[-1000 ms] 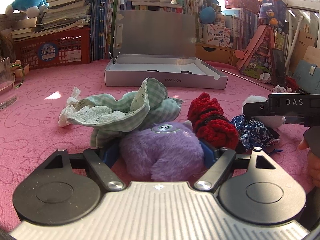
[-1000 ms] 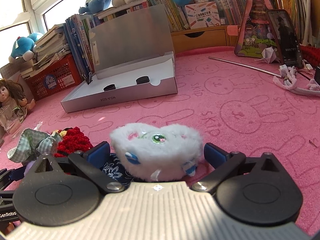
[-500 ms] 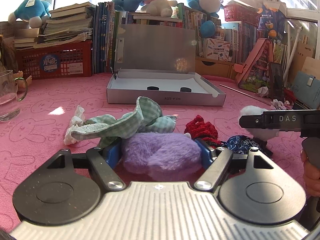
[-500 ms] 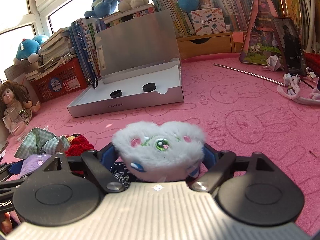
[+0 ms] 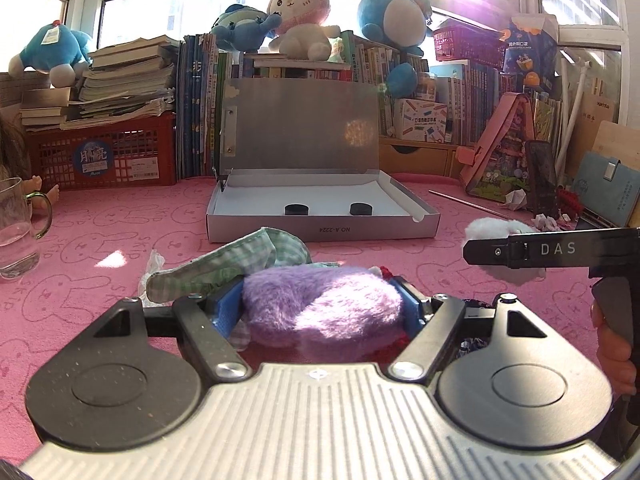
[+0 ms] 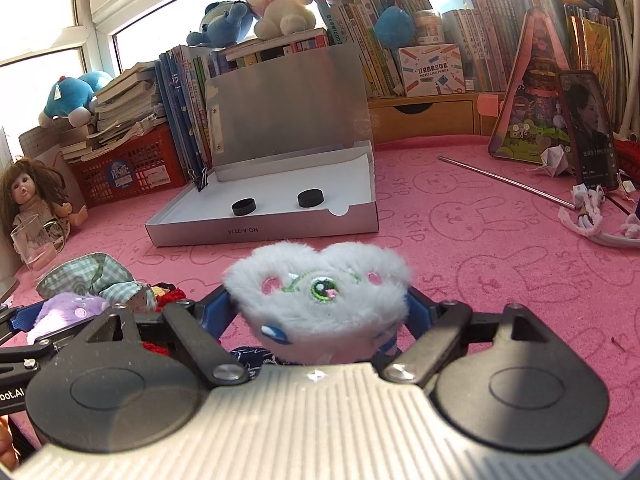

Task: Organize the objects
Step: 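Close the left gripper on the purple plush while the right holds the white plush, then carry the purple plush and white plush over the open white box with both grippers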

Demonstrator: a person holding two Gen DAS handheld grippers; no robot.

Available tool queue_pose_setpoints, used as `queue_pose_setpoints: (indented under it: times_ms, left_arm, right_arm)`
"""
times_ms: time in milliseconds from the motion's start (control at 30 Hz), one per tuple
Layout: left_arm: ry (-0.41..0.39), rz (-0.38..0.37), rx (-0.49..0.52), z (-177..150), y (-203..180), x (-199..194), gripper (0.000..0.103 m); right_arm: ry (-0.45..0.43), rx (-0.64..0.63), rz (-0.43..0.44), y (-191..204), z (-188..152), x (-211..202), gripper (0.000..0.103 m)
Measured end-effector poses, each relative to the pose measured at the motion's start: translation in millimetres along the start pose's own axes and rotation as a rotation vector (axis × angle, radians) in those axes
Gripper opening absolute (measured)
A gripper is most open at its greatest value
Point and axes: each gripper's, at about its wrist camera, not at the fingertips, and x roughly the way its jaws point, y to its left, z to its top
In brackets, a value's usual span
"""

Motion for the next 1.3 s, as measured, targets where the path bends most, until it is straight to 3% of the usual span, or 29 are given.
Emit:
queue_pose_setpoints:
  times_ms: [667, 1300]
  left_arm:
    - [-0.096, -0.036, -0.034, 69, 13, 14, 0.080]
    - [-0.063, -0.036, -0.097, 152, 43, 90, 0.080]
  right_arm:
    - [-0.047, 0.017, 0.007, -10, 42, 10, 0.084]
    - [-0.058, -0.027, -0.018, -22, 116, 52, 0.084]
